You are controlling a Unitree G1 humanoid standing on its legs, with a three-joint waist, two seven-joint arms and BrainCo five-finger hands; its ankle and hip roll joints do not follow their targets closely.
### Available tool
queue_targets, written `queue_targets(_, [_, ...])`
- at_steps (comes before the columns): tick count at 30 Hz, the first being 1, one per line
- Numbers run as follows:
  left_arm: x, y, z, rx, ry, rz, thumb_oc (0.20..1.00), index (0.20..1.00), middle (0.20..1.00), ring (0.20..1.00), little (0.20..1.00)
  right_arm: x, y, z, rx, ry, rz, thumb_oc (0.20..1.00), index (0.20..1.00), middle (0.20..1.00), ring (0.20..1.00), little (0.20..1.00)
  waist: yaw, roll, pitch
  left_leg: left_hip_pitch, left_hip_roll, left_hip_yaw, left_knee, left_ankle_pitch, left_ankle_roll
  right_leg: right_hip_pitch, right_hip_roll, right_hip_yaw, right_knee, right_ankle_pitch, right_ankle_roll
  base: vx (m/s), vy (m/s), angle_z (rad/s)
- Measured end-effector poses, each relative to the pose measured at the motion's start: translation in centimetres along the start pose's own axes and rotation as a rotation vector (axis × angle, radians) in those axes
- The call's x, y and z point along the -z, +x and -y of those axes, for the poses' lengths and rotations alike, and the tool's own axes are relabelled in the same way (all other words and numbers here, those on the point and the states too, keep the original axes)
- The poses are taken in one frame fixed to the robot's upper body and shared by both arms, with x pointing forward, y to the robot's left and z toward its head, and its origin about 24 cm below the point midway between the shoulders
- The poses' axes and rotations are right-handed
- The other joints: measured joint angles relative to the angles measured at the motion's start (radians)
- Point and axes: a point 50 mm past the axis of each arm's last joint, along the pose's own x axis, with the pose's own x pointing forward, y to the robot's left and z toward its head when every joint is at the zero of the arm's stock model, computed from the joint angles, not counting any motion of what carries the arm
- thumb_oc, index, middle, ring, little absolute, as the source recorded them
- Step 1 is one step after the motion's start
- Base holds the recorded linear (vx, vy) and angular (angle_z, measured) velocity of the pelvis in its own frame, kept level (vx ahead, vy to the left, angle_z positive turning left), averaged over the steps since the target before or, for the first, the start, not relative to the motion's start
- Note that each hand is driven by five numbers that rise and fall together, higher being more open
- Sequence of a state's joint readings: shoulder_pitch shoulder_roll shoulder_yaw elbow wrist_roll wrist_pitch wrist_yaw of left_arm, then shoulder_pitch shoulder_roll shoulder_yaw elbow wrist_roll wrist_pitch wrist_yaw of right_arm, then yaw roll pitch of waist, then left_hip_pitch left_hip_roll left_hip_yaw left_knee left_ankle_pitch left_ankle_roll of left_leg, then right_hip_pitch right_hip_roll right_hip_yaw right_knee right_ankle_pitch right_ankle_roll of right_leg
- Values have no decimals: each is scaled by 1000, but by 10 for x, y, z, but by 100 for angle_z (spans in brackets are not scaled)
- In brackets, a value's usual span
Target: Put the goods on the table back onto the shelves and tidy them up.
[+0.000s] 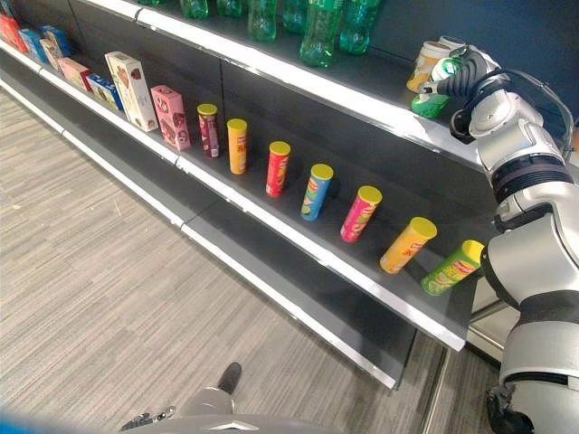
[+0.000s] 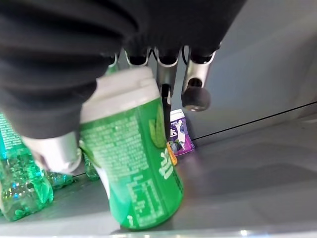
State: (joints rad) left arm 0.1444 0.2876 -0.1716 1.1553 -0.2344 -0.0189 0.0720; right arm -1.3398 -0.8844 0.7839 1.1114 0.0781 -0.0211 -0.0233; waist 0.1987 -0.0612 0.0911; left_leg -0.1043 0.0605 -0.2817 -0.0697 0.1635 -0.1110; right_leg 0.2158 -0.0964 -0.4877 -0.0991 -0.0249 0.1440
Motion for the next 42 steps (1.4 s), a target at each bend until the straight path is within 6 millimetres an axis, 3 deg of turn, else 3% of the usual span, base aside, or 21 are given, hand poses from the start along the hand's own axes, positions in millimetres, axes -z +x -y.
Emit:
queue_targets(7, [-2,0,0,0,0,4,1000,1000,1000,1000,1000,-11,0,-2,-19,-7,47,200,200,200,200,200,-1,0,0,0,1,0,0,1,-1,0,1,0,0,1,2,0,0,0])
queue_targets(23, [5,-1,-1,-3,0,-15,1000,1000,1000,1000,1000,-2,0,-1,-11,-9,5,200,200,200,200,200,28,-4,1,-6,-3,-9,2,1,-1,1,2,-10,0,1,3,4,-1,1])
queue_targets(35, [6,-1,-1,-6,1,-24,1000,1000,1000,1000,1000,-2,1,1,-7,-27,-3,200,200,200,200,200,28,-4,1,-13,-6,-19,2,2,-1,1,3,-21,0,0,4,1,1,2])
queue_targets(36, [6,0,-1,-6,1,-23,1000,1000,1000,1000,1000,-2,1,1,-7,-30,-2,501,501,501,501,501,28,-4,1,-12,-6,-19,2,2,-1,1,3,-22,0,0,4,0,0,0])
queue_targets(37, [5,0,-1,-6,1,-22,1000,1000,1000,1000,1000,-2,1,1,-7,-30,-2,1000,1000,1000,1000,1000,28,-4,1,-12,-5,-19,2,2,-1,1,3,-22,0,0,4,0,0,0])
queue_targets(42, [4,0,-1,-6,0,-19,1000,1000,1000,1000,1000,-5,1,-4,-20,-38,1,1000,1000,1000,1000,1000,26,-4,1,-13,-5,-20,2,3,-1,1,3,-21,0,0,4,0,0,0])
